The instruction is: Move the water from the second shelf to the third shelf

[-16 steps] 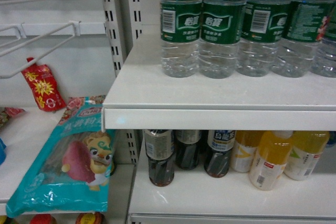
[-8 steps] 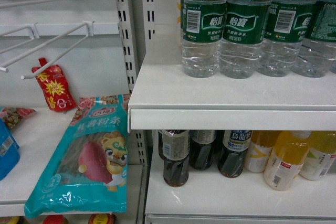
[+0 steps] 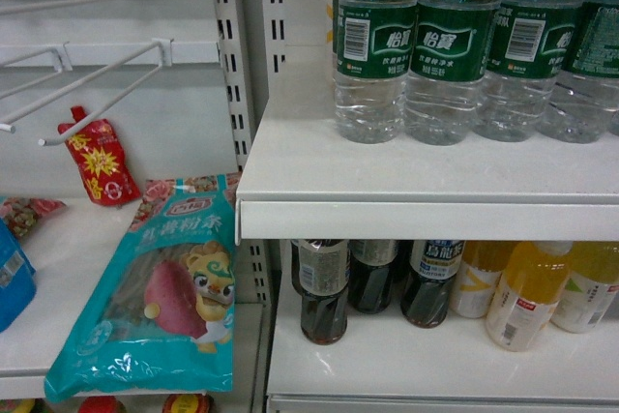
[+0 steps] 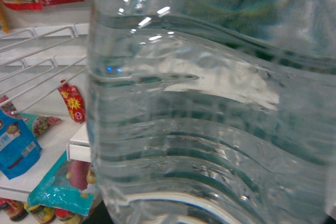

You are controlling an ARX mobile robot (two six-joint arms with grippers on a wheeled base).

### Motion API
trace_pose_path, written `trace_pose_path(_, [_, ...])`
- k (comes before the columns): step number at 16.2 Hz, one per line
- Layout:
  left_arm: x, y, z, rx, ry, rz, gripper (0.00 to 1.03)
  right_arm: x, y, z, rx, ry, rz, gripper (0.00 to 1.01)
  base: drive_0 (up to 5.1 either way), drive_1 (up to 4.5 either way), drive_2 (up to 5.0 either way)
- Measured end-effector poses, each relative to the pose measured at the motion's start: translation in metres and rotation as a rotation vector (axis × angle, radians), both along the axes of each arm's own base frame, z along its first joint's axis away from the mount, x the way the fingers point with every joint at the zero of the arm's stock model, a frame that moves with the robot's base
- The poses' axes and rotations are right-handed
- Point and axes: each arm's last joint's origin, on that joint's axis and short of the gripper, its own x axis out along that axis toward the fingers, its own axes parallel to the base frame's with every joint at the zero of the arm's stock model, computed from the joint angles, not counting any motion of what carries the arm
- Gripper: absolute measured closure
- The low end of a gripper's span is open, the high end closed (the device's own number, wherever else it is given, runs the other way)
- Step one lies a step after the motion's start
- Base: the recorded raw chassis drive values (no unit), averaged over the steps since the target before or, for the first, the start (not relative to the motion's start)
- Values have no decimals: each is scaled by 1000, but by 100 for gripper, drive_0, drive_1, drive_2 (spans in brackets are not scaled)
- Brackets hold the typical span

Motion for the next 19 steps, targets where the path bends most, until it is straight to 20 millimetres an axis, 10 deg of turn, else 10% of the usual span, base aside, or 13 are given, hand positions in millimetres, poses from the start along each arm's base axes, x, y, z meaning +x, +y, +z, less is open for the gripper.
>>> trace_pose_path(19, [0, 0, 0, 0, 0, 0, 5, 122, 27, -41, -107, 11, 9, 60, 0, 0, 0])
